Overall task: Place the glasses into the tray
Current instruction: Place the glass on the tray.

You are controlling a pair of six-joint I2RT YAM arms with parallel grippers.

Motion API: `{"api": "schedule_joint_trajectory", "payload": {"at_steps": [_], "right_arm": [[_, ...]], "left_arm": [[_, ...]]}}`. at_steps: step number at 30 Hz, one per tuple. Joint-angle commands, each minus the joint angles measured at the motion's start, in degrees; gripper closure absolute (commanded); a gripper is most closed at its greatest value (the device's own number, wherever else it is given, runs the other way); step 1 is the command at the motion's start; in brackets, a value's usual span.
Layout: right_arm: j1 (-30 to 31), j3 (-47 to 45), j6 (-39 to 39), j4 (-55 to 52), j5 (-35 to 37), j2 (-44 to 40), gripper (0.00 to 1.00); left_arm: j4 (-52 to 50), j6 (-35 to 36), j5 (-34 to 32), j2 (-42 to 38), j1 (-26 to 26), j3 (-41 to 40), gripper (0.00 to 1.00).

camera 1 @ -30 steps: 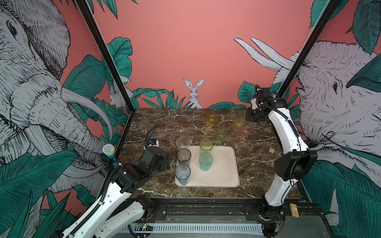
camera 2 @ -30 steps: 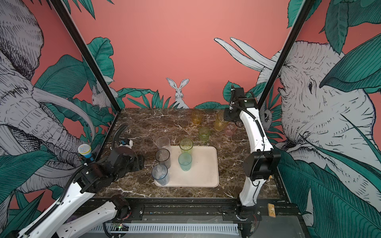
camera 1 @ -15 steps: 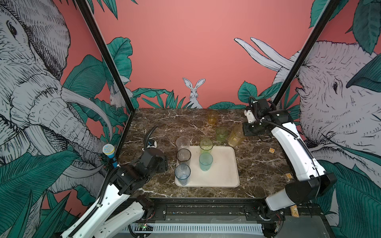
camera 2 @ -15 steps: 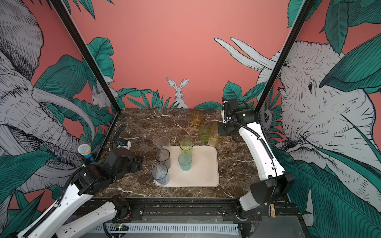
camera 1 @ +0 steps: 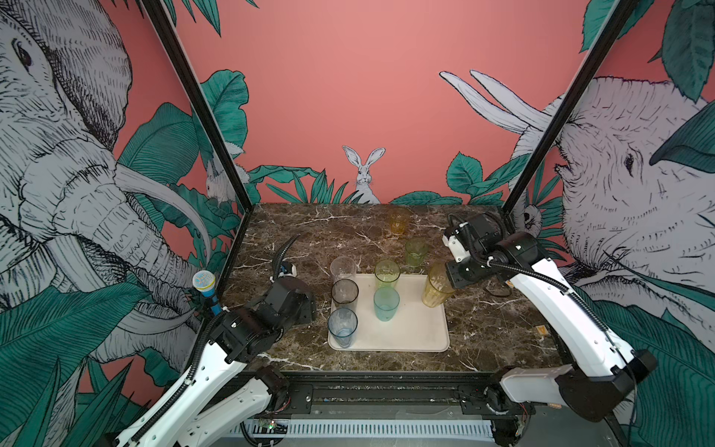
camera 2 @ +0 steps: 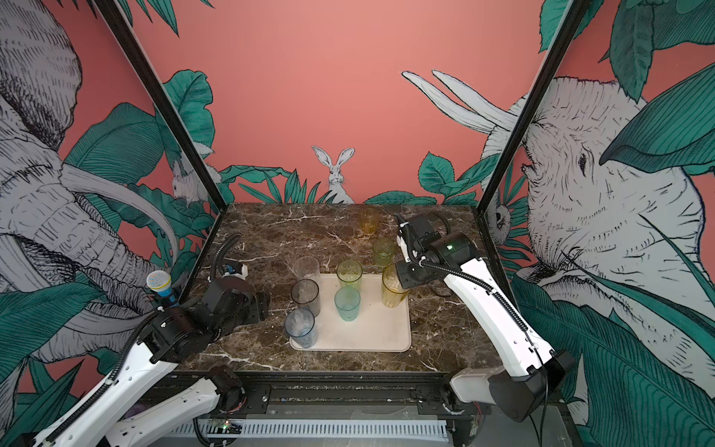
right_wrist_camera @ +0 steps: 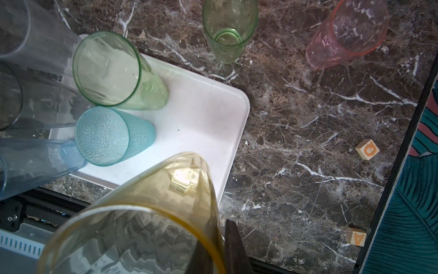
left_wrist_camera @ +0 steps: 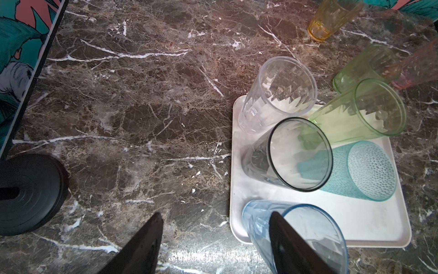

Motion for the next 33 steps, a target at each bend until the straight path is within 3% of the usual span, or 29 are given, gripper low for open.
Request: {"api": "schedule_joint_trajectory", "payload": {"at_steps": [1,13,21,33], "right_arm": [[2.75,-2.67,2.61,0.60,0.57,-2.34,1.00],[17.27,-11.56,11.26,7.27,3.96,-6.40,1.00],[24.98,-14.09,15.70,11.12,6.08,-4.39,1.00],[31.61,-14.24,17.90,16.62,7.34,1.81,1.00]], "left_arm": [[-0.31,-0.59,0.27,-0.65,0.19,-0.22,0.28],[-0.85,-1.58,0.76,-1.96,0.19,-1.55,0.28],[-0.32,-1.75,2.02,-1.55,0.19,-2.34,0.28],[-0.58,-2.04,2.39,-2.40,0.19,-2.99,0.28]]}}
